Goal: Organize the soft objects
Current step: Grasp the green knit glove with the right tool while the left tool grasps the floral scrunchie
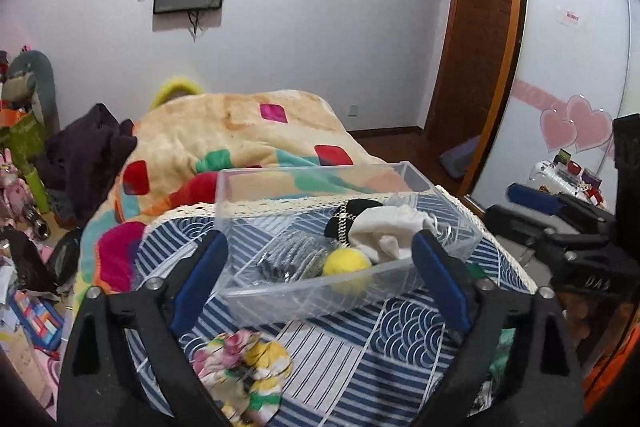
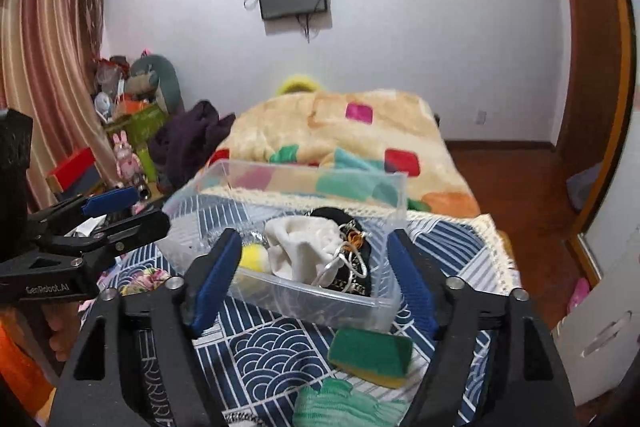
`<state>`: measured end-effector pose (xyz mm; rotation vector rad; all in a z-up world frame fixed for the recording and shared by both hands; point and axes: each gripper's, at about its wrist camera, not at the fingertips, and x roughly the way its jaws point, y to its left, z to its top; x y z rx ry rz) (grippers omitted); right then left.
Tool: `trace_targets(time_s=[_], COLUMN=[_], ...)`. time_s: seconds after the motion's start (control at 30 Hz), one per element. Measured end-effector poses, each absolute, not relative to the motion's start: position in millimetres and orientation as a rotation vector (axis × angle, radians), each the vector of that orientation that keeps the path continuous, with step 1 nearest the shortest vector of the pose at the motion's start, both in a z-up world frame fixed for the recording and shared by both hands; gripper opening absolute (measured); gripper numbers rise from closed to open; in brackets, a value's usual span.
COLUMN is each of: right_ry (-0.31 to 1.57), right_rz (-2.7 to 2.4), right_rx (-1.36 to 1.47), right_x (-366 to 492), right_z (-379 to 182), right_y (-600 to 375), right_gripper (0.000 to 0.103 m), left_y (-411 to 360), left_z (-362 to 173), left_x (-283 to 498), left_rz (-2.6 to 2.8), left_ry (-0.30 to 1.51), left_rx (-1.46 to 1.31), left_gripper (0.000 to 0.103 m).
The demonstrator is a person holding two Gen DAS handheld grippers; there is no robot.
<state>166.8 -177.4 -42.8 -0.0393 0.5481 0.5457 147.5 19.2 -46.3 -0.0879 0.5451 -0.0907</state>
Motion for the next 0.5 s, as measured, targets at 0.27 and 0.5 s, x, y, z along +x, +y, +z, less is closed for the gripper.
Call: trace_targets(time_s=[0.27, 0.5], right_ry=[0.542, 0.646], right_rz=[0.495, 0.476], right_rx=[-0.07, -0.072], right_x=[147, 136], right_z=[-55, -89], right_y=[-187, -194], right_gripper=[0.082, 0.082], left_y=[27, 35], left_z=[-71, -105], left_x=[119, 110], left_rz=[-0.058, -0.007], left_ry=[0.619, 0.708], left_rx=[-0.039, -0.023], left_gripper=[0.099, 0.099])
